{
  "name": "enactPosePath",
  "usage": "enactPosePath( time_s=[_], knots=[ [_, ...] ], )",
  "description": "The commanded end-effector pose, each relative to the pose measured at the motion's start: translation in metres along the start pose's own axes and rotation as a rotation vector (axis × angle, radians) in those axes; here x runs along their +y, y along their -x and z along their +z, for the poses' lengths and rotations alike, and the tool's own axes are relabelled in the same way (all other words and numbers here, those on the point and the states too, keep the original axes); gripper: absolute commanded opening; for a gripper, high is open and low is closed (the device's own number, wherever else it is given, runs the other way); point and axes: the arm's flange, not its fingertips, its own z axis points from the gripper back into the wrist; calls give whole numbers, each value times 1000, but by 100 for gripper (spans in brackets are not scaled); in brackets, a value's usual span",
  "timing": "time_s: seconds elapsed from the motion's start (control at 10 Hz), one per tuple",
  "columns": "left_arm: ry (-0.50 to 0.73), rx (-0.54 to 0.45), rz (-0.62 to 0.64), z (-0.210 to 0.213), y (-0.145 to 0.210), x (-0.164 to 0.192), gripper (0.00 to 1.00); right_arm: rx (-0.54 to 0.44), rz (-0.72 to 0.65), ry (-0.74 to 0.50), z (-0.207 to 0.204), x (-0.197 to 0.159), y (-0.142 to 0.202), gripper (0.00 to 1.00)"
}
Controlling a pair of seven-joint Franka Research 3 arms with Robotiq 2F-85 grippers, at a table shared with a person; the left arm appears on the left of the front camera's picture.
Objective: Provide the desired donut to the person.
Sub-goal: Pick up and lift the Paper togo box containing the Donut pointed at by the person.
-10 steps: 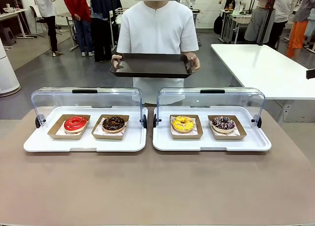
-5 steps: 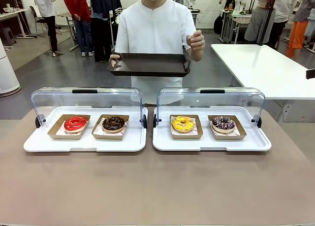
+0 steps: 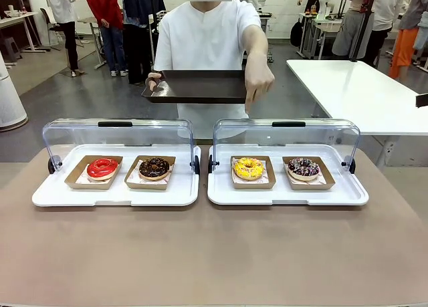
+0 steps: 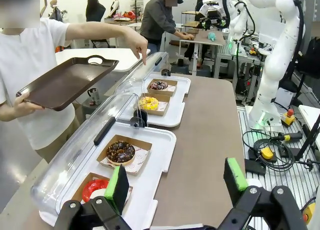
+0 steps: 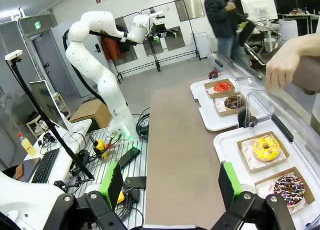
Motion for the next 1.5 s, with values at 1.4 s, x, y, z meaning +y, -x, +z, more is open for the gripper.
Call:
enactPosePath(
  time_s=[1.4],
  knots=[
    [5, -6, -1, 1, 0, -1, 100, -8, 0, -5, 0, 0, 1, 100]
  ],
)
